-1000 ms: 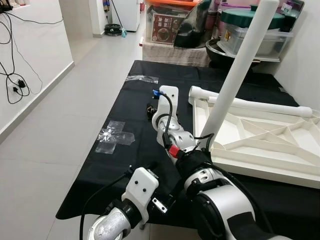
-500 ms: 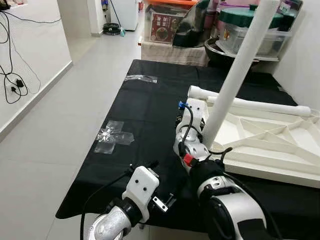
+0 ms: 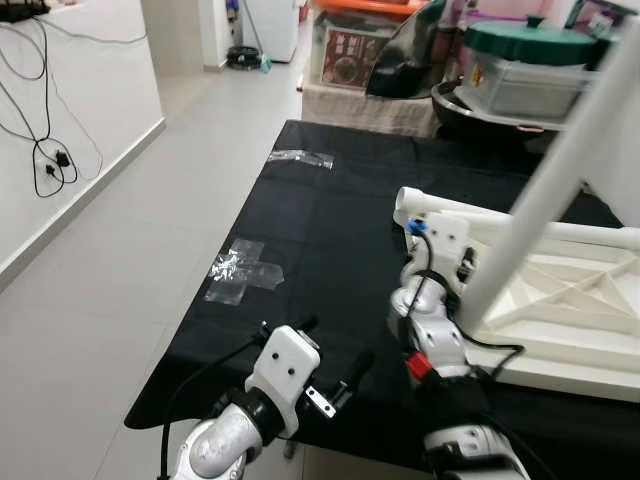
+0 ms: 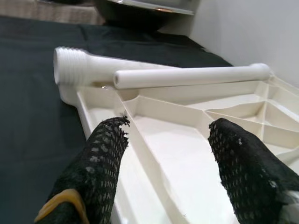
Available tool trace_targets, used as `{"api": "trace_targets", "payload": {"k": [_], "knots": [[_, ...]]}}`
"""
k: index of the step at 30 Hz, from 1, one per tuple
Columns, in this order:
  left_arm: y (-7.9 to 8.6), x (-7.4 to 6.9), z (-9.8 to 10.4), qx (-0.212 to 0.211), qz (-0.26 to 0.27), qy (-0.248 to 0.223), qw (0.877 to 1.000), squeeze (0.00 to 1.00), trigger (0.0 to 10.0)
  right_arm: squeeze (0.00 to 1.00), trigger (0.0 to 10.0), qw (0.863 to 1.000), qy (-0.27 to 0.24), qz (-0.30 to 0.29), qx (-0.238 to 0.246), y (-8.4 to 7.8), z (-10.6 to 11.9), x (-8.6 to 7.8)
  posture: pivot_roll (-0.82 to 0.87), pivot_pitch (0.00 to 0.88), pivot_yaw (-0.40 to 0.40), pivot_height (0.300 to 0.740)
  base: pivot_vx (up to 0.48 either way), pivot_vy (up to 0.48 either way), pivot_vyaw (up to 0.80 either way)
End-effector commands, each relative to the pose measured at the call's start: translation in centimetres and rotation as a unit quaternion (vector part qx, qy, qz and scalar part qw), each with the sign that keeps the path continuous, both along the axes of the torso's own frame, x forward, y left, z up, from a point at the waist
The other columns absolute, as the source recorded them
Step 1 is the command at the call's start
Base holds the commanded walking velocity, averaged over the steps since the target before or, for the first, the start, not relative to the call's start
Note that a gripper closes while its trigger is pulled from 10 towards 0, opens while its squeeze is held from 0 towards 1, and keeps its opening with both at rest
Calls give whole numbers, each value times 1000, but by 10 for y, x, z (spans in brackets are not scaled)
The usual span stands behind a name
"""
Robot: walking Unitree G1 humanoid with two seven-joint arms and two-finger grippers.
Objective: Building children table
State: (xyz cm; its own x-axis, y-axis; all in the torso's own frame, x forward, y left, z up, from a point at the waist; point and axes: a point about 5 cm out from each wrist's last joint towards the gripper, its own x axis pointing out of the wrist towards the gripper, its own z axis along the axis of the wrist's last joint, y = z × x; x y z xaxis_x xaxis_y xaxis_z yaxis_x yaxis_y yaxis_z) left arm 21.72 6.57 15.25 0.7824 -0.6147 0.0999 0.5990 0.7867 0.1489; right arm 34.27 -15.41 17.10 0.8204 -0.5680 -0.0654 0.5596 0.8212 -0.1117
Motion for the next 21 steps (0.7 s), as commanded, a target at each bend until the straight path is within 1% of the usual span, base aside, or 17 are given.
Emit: {"api": "trace_targets", "payload": {"k": [1,2,3,4,6,7,9,10,12,13,14,15,16,17,19,20,21], "knots": [[-1,-2,-3,1,-5,8,1000,0,10000,0,10000,999,18,-39,-21,-26,-3,-6,52,89,-94,740,0,0,0],[-1,-2,-3,1,-5,8,1000,0,10000,0,10000,998,29,-41,-30,-34,-4,-10,49,92,-93,740,0,0,0],[-1,-2,-3,1,-5,9,1000,0,10000,0,10000,998,31,-38,-32,-35,-4,-11,49,92,-93,740,0,0,0],[-1,-2,-4,1,-5,9,1000,0,10000,0,10000,999,27,-22,-22,-34,-4,-9,49,92,-93,740,0,0,0],[-1,-2,-4,1,-5,9,1000,0,10000,0,10000,999,27,-22,-22,-34,-4,-9,49,92,-93,740,0,0,0],[-2,-2,-4,3,-5,8,1000,0,10000,0,10000,1000,19,5,2,-29,-3,-5,49,92,-93,740,0,0,0],[-2,-2,-4,5,-6,8,1000,0,10000,0,10000,994,3,99,38,-9,5,7,52,92,-95,740,0,0,0],[-2,-2,-4,5,-6,8,1000,0,10000,0,10000,994,3,99,38,-9,5,7,52,92,-95,740,0,0,0],[-3,-2,-4,4,-6,9,1000,0,10000,0,10000,985,9,171,23,6,11,15,51,94,-94,740,0,0,0],[-3,-3,-4,2,-10,11,1000,0,10000,0,10000,979,26,204,4,17,14,28,57,92,-97,740,0,0,0],[-4,-4,-4,1,-12,13,1000,0,10000,0,10000,973,41,226,-11,25,16,36,57,92,-97,740,0,0,0],[-5,-6,-4,-2,-24,20,999,0,10000,0,10000,971,52,231,-33,30,21,45,59,93,-100,740,0,0,0],[-6,-8,-4,-4,-33,25,999,0,10000,0,10000,970,60,231,-47,32,24,50,60,94,-102,740,0,0,0],[-6,-8,-4,-4,-33,25,999,0,10000,0,10000,970,60,231,-47,32,24,50,60,94,-102,740,0,0,0],[-6,-13,-4,-2,-52,33,998,0,10000,0,10000,963,74,253,-53,40,29,60,72,97,-111,740,0,0,0],[-6,-13,-4,-2,-52,33,998,0,10000,0,10000,963,74,253,-53,40,29,60,72,97,-111,740,0,0,0],[-1,-11,-4,-8,-32,38,999,0,10000,0,10000,956,72,281,-48,46,32,65,81,100,-122,740,0,0,0]]}}
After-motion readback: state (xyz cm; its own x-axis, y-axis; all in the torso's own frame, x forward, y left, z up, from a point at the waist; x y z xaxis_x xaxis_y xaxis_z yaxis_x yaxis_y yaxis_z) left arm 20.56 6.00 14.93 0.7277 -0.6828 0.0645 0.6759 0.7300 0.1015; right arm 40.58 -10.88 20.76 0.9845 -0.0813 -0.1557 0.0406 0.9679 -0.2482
